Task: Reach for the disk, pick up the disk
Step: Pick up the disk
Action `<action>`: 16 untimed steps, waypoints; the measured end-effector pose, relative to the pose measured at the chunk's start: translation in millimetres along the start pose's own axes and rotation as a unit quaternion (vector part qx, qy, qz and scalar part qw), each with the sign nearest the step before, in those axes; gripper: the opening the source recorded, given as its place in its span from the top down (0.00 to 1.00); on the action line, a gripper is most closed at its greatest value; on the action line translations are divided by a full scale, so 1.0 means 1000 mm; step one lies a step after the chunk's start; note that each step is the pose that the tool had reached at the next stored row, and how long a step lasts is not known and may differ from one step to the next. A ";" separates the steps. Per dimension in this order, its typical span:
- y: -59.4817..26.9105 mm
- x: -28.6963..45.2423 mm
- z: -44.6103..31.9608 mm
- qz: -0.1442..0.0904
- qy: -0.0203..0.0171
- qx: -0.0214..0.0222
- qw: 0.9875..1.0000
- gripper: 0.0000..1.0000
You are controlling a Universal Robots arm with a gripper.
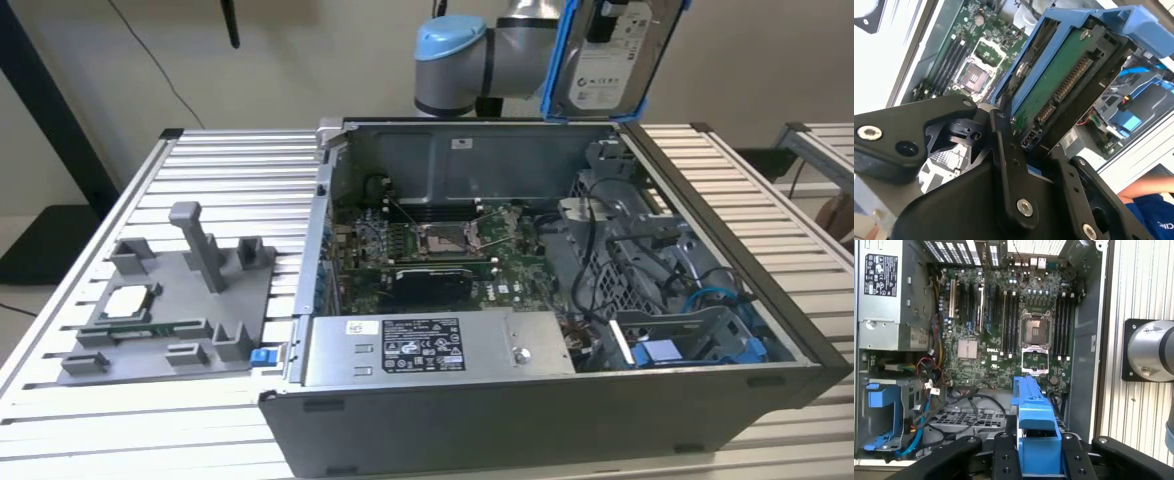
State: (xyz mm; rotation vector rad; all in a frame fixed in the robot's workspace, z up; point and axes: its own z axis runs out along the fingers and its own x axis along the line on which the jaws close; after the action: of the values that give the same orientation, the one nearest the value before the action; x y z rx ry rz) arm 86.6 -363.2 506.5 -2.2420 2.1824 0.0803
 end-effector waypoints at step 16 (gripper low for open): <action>-0.0109 0.0006 -0.0003 0.001 0.000 0.000 1.000 1.00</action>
State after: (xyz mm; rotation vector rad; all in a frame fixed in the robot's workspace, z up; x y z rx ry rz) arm 97.5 -363.5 506.5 -2.2391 2.1857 0.0803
